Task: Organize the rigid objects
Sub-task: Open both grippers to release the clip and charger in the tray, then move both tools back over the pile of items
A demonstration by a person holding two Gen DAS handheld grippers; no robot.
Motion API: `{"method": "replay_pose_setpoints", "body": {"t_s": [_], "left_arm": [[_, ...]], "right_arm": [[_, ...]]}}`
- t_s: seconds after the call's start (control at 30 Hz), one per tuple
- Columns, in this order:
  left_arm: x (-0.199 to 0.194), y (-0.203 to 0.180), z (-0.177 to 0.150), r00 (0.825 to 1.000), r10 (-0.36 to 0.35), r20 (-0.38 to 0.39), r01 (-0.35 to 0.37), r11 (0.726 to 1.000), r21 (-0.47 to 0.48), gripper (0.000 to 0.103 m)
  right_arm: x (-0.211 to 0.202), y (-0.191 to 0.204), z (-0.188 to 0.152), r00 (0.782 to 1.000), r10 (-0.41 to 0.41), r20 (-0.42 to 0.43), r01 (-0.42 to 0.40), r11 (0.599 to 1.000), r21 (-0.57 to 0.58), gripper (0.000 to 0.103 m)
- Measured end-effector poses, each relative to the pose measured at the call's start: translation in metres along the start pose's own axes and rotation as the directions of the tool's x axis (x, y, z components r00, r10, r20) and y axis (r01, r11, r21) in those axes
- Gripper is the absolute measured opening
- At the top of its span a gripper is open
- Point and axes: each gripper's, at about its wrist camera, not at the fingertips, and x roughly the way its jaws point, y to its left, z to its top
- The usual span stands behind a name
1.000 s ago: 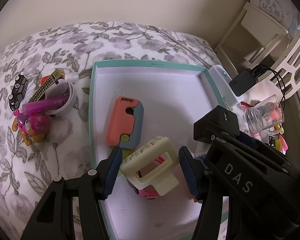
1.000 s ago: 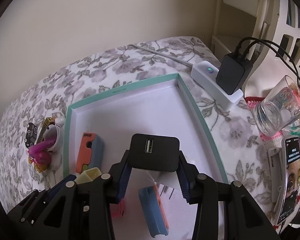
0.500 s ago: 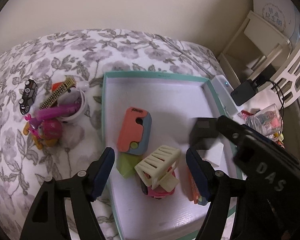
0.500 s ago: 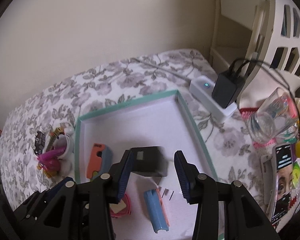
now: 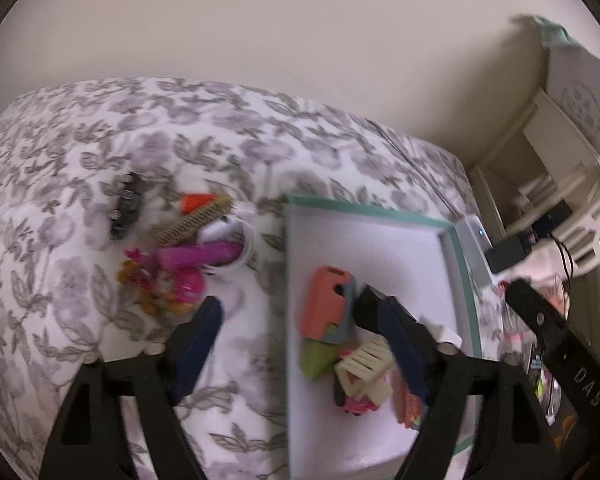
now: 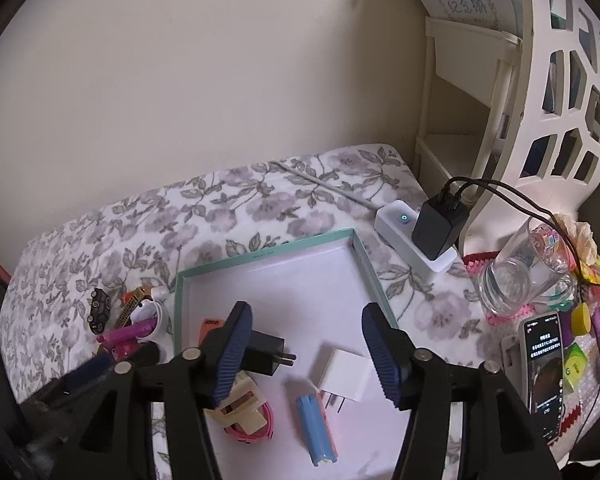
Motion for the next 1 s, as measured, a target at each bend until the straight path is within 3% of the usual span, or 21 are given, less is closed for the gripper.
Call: {"method": "replay_pose_setpoints", "body": {"t_s": [0.3,0.47,0.77,0.87,1.0], "left_arm": [[-0.016,0.050,0.016,0.993,0.114,0.034,-0.109,0.986,-0.124,0.087],[-0.023,0.077,0.019,0.976,0.214,0.034,-0.206,0.964,-0.168,0.088],[-0.027,0.122,0.021,0.953,0.303,0.001,-0.293,0.921,-0.255,0.088],[-0.030,0.134,0.021,0.943,0.333,0.000,-0.320,0.906,-0.277,0.101],[-0.037,0.147,0.021,0.934,0.358,0.007,-0.339,0.890,-0.304,0.101]], "right_arm": [[0.006,0.005,-0.003,1.000,0.004,-0.018,-0.004,1.000,-0.016,0.071],[0.013,0.020,-0.008,0.999,0.011,-0.037,-0.013,0.998,-0.061,0.080],[0.029,0.057,-0.020,0.995,0.059,-0.077,-0.070,0.987,-0.144,0.084],[0.034,0.074,-0.026,0.994,0.070,-0.087,-0.085,0.979,-0.183,0.093],[0.040,0.098,-0.035,0.990,0.094,-0.103,-0.116,0.966,-0.230,0.099]]}}
